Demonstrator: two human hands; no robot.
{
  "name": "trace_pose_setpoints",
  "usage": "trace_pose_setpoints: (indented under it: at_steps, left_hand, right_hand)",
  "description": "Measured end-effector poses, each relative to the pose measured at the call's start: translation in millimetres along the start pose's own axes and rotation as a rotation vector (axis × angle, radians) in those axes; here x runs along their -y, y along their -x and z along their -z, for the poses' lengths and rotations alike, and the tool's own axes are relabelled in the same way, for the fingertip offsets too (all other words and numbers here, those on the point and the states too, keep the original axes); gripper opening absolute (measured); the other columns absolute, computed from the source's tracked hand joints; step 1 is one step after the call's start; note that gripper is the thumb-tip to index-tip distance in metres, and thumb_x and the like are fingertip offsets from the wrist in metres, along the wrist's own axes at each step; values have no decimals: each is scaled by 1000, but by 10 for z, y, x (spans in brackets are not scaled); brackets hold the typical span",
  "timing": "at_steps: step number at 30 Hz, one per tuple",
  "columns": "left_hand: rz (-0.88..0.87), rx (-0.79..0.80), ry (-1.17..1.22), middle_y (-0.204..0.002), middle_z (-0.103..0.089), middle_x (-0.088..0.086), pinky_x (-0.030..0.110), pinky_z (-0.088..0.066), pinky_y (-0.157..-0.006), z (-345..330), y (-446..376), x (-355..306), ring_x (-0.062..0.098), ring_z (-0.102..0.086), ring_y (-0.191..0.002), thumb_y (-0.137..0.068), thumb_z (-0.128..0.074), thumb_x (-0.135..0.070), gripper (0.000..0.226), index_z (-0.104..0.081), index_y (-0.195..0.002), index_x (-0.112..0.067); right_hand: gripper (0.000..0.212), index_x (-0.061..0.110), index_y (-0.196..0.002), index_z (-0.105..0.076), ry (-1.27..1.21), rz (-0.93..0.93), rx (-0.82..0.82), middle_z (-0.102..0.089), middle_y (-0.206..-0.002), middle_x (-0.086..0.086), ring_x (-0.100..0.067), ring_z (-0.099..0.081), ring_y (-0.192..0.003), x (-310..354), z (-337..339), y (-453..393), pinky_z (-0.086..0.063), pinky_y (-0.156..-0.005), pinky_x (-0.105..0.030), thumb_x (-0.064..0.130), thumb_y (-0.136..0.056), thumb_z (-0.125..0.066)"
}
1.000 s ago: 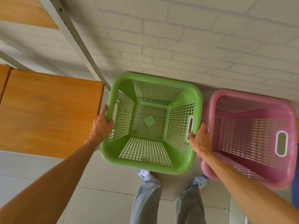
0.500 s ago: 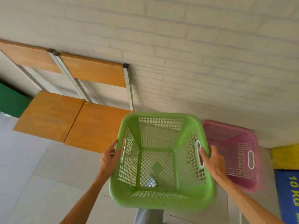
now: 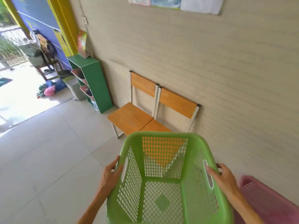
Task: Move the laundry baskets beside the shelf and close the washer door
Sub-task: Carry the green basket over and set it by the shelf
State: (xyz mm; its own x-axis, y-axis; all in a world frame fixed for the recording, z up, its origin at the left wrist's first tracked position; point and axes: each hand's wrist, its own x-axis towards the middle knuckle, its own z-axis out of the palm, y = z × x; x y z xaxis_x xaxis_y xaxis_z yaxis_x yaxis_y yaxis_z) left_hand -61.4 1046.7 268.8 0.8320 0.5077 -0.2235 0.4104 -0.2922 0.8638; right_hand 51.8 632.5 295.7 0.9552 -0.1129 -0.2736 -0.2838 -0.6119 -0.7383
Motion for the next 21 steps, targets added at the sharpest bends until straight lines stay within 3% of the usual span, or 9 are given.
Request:
trace_pose_setpoints:
  at_steps: [2, 5, 8, 11, 14, 18, 21]
  left_hand:
    - [25, -66, 0, -130, -67, 9, 49, -61, -80, 495, 35, 87, 28, -73, -88, -99, -59, -29, 50, -48, -147, -22]
    - [44, -188, 28, -125, -69, 8, 47, -61, -77, 1288, 4, 295, 28, -73, -84, -98, -60, -30, 49, -50, -146, -22]
    - [75, -313, 65, -104, -74, -2, 36, -63, -67, 2130, -51, 656, 17, -74, -75, -96, -62, -28, 49, -52, -143, -22]
    - [104, -416, 66, -92, -72, -7, 25, -59, -59, 3000, -144, 991, 4, -69, -60, -95, -64, -32, 49, -55, -142, -25]
    - [109, -500, 107, -101, -72, 5, 17, -54, -53, 3774, -233, 1230, 0, -66, -55, -93, -66, -27, 49, -56, -141, -23]
    - [115, -563, 149, -85, -72, 4, 16, -50, -43, 4522, -378, 1283, 3, -65, -46, -94, -66, -26, 49, -55, -141, -25]
    - [112, -601, 141, -74, -68, 2, 16, -46, -43, 4993, -641, 1323, 1, -58, -42, -94, -66, -27, 49, -55, -141, -25]
  right_hand:
    - [44, 17, -121, -60, -4, 23, 68, -65, -91, 4, -8, -65, -71, 399, -291, 82, -45, -51, -24, 44, -88, -70]
    - [46, 21, -119, -61, -3, 93, 145, -67, -94, 3, -13, -67, -76, 1046, -885, 127, -50, -58, -28, 50, -85, -71]
    - [47, 20, -114, -64, 2, 189, 234, -69, -92, 7, -17, -70, -78, 1732, -1626, 199, -57, -66, -34, 56, -83, -69]
    - [43, 24, -109, -60, 23, 264, 307, -68, -89, 6, -20, -72, -71, 2429, -2397, 401, -61, -59, -38, 59, -85, -65]
    - [42, 20, -114, -63, 13, 331, 356, -66, -77, 10, -8, -67, -53, 3117, -3051, 622, -48, -40, -21, 52, -88, -66]
    - [40, 20, -112, -65, 33, 378, 398, -70, -87, 1, -23, -70, -73, 3810, -3631, 783, -57, -63, -34, 51, -87, -67]
    - [38, 23, -108, -63, 11, 410, 434, -70, -82, 3, -21, -71, -67, 4279, -4057, 777, -56, -56, -32, 54, -86, -67]
